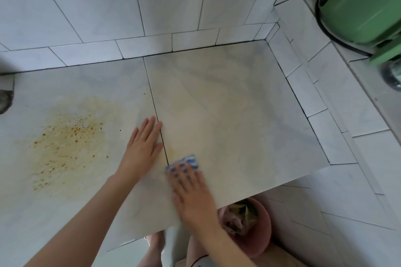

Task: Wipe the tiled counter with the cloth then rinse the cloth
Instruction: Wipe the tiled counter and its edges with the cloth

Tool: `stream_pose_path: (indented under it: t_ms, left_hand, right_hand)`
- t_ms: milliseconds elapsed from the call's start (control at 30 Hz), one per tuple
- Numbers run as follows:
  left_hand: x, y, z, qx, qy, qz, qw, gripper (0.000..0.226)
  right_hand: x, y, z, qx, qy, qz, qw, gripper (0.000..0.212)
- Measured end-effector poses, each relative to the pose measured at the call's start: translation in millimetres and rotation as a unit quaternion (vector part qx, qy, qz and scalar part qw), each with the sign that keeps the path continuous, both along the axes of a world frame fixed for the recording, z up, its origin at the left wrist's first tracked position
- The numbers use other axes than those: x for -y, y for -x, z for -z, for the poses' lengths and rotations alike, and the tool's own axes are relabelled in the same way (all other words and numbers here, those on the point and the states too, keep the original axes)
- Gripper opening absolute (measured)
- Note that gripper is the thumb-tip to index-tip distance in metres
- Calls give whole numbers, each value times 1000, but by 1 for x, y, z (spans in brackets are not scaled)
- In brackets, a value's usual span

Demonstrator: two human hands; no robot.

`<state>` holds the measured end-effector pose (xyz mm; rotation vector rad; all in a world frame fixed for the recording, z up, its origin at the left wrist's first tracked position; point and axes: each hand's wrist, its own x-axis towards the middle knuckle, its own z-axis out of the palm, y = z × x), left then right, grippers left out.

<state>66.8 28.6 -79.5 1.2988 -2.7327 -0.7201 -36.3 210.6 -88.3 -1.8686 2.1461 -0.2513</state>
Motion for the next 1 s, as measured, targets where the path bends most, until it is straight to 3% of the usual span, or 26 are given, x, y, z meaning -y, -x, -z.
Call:
stream_pose_path:
  t_ms: [167, 267, 367, 567, 700, 767, 900, 1000]
  left_hand:
    - [3, -1, -6, -18, -26, -2, 1000, 52]
    - [4, -4, -12, -50, -45, -15, 998, 50]
    - [3, -16, -20, -60, -32, -26, 997, 49]
    - [7, -59, -27, -85, -3, -102, 991, 45]
    - [16, -80, -23, -78, 8, -91, 993, 43]
    - [19, -82, -25, -85, 19, -92, 992, 44]
    - [19, -92, -33, -111, 27, -133, 985, 43]
    - [23, -122, -30, -97, 47, -144, 984, 42]
  right_hand:
    - [10, 123, 6, -69, -26, 199, 977, 52]
    - [34, 122, 8, -48, -36, 283, 957, 55]
    - [71, 70, 7, -48, -13, 241, 969, 54]
    - [94, -62, 2, -27, 24, 10, 999, 50]
    - [97, -53, 2, -21, 0, -100, 995, 48]
    - [109, -19, 7, -40, -5, -83, 996, 48]
    - [151, 47, 3, -78, -18, 60, 995, 56]
    - [194, 51, 1, -66, -55, 140, 986, 59]
